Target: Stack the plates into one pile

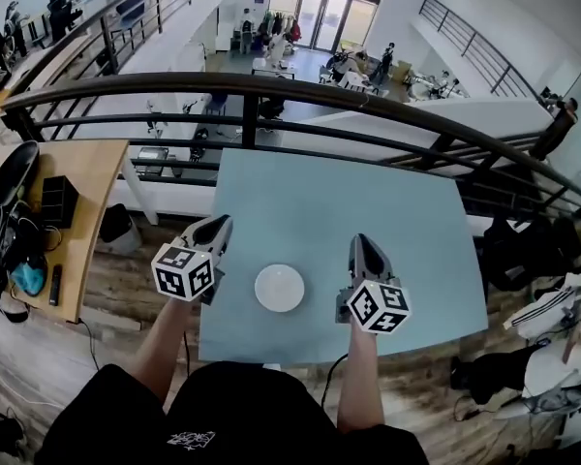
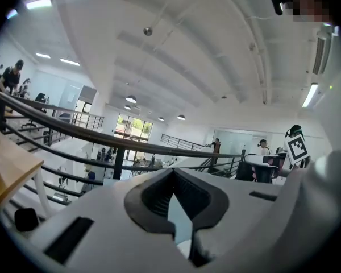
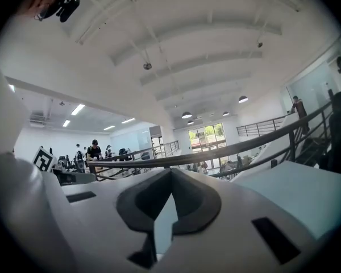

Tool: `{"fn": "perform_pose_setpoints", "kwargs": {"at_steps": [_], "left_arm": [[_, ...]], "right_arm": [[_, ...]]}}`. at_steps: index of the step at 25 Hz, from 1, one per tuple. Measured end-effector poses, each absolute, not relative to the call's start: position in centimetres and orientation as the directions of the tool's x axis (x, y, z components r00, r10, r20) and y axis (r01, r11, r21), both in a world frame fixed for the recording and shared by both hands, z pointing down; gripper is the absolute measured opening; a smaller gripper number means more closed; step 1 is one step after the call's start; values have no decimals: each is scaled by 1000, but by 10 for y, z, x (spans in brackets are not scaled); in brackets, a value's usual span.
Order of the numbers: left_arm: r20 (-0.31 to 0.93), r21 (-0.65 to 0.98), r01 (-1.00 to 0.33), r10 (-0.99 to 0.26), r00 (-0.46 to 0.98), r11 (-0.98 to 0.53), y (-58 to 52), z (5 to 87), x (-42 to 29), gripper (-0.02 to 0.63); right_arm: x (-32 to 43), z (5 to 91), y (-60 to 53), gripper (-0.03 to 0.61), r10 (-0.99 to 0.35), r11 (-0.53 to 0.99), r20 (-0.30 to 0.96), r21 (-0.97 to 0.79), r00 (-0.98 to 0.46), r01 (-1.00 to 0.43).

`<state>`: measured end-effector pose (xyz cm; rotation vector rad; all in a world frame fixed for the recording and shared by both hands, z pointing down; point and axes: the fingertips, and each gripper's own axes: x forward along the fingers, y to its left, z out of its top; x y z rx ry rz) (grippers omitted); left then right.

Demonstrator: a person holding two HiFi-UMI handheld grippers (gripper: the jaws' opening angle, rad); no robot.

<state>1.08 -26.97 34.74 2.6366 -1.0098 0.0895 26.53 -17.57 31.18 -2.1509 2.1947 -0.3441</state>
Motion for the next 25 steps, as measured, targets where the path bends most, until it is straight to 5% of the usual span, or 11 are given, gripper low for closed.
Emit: {"fn": "perform_pose_setpoints", "kwargs": {"at_steps": [25], "left_arm": [[-107,-87,-696,-688,718,-712,-259,214,52,8]], "right_arm": [[264,218,-183,6,-994,85,-69,-23,-83,-996]]}}
